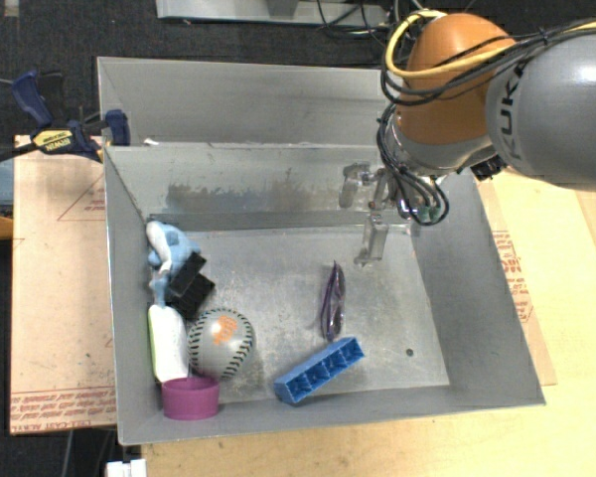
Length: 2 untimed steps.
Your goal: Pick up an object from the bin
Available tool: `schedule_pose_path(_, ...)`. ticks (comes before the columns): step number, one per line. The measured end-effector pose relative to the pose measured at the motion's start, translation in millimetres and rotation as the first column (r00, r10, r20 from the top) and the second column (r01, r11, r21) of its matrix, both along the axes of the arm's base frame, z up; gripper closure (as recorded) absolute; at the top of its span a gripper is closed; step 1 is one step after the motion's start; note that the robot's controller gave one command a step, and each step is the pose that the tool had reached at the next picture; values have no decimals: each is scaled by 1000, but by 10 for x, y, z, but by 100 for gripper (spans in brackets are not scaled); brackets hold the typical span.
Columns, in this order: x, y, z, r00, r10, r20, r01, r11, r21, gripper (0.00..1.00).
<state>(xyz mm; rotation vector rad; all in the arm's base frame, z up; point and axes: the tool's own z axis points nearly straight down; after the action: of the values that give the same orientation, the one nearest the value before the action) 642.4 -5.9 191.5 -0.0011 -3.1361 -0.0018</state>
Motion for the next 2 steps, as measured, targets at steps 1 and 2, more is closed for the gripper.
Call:
schedule_pose_path(1,14,0,54,1000,0,8,0,1000,0,0)
schedule_pose_path(2,-422,216,-868,909,417,8,-417,909,1,0)
